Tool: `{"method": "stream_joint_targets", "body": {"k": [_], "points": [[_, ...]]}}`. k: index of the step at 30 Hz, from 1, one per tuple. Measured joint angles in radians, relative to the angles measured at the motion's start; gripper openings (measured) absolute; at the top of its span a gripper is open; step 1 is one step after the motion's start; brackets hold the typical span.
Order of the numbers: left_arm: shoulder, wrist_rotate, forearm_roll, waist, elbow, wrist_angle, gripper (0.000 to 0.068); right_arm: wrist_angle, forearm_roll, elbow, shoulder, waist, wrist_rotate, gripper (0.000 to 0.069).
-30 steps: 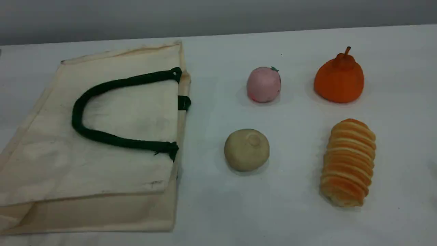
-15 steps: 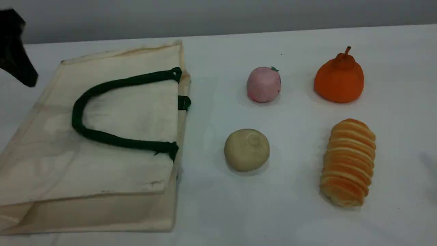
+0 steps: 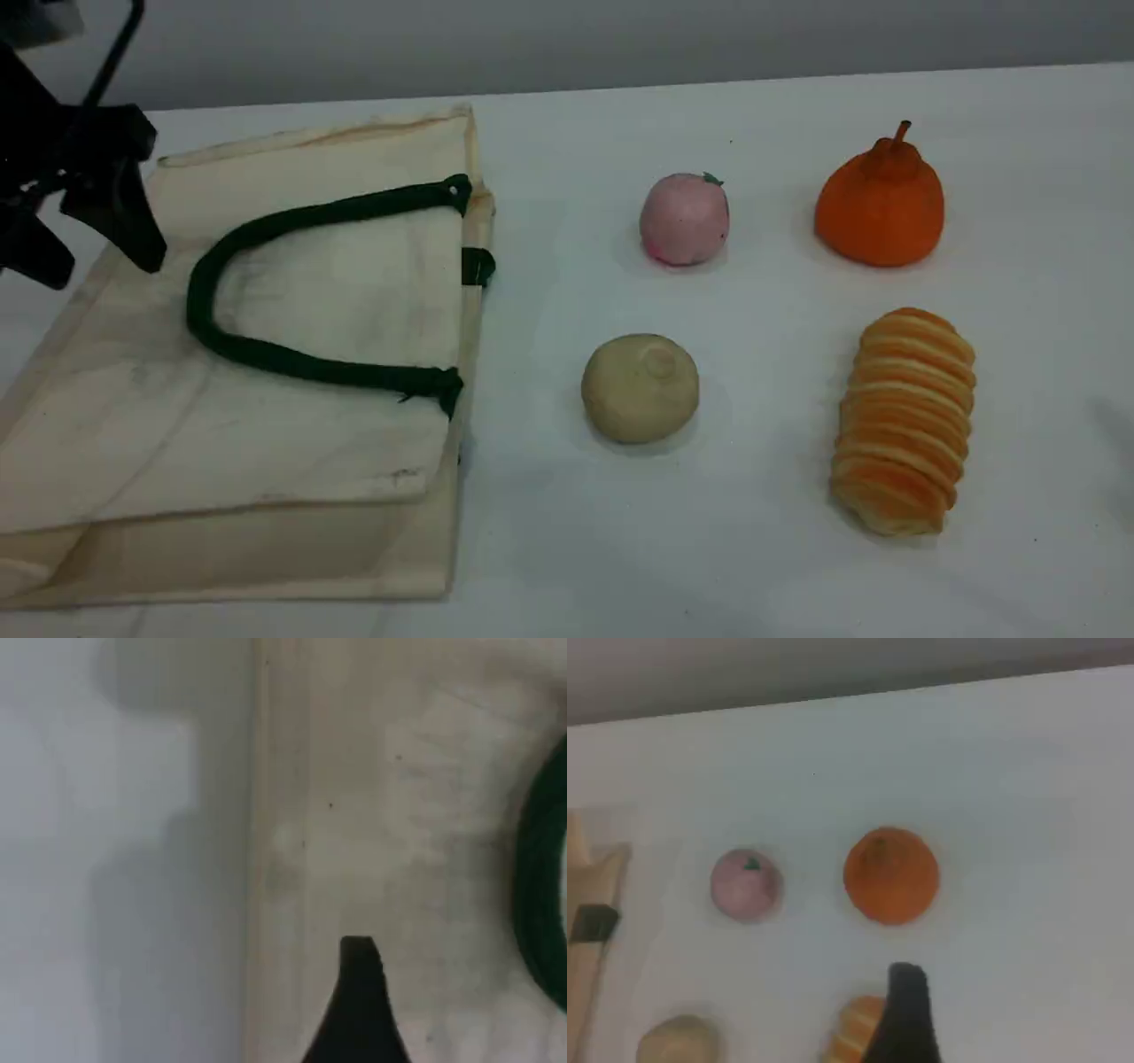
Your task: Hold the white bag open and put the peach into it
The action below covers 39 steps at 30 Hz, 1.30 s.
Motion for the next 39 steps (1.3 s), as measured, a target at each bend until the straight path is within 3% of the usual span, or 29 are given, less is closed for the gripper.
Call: {"method": "stream_joint_targets", "body": {"k": [12, 24, 28, 35, 39], "points": [[0.082, -0.004, -0.005, -0.072, -0.062, -0.074, 0.0513, -0.010, 0.020, 0.000, 0.000, 0.000, -0.005, 0.0548], [0.156, -0.030, -0.003, -0.080, -0.084, -0.062, 0.0503, -0.009, 0.019, 0.000, 0.000, 0.000, -0.015, 0.0548], [0.157, -0.030, -0.002, -0.081, -0.084, -0.062, 0.0423, -0.009, 0.019, 0.000, 0.000, 0.000, -0.015, 0.0548], [0.157, 0.008, -0.003, -0.081, -0.084, -0.037, 0.0124, -0.009, 0.019, 0.000, 0.000, 0.000, -0.015, 0.0548], [0.157, 0.030, -0.003, -0.081, -0.091, -0.009, 0.0094, -0.008, 0.019, 0.000, 0.000, 0.000, -0.015, 0.0548]]}}
